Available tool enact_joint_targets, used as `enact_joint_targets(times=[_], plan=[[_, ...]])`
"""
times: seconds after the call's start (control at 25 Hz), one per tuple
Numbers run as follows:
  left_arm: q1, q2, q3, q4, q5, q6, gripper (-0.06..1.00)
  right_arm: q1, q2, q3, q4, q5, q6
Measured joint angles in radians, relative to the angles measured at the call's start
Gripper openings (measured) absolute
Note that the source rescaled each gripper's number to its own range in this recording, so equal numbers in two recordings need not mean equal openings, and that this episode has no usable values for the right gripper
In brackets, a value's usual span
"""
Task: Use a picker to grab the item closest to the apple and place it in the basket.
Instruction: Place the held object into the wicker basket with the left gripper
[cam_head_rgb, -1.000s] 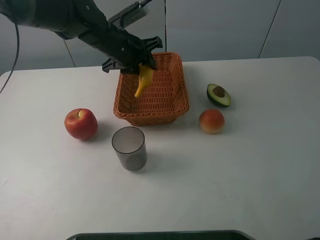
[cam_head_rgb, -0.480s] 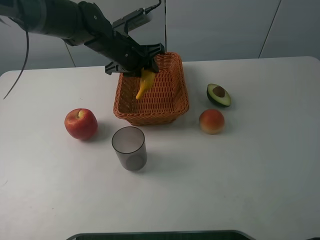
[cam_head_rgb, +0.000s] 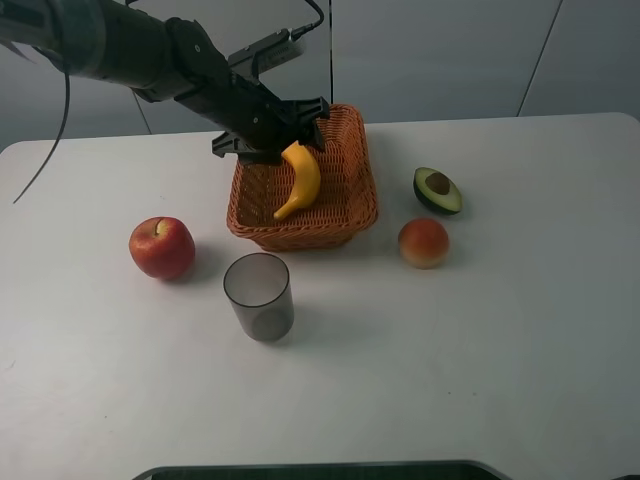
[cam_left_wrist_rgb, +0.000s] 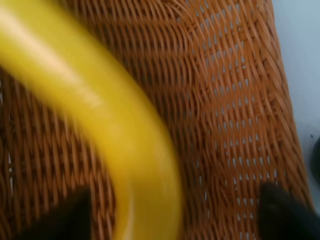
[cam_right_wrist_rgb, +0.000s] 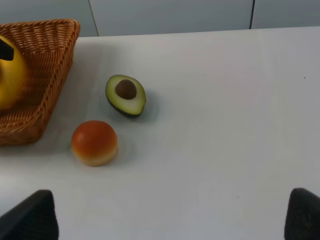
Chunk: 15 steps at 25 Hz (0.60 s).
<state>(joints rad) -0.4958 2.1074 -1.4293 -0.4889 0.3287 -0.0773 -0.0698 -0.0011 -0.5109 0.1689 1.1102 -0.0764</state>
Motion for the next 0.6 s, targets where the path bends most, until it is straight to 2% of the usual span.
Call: enact_joint_targets(times=[0.04,0.12,0.24,0.48,0.6], plan=[[0.000,0.000,0.000,0.000,0.000,0.000,0.92,0.000,0.000,0.000,0.000,0.000,0.000],[0.000,0.000,0.000,0.000,0.000,0.000,0.98,0.000,0.000,0.000,0.000,0.000,0.000],[0.000,0.000,0.000,0.000,0.000,0.004,0.99,0.000,0.000,0.000,0.000,0.000,0.000],[0.000,-0.017,0.000,0.007,0.032,0.077,0.99,0.000,0.000,0.000,0.000,0.000,0.000],[0.000,-0.063,0.000,0.076,0.046,0.093,1.00,0.000,0.000,0.000,0.000,0.000,0.000]])
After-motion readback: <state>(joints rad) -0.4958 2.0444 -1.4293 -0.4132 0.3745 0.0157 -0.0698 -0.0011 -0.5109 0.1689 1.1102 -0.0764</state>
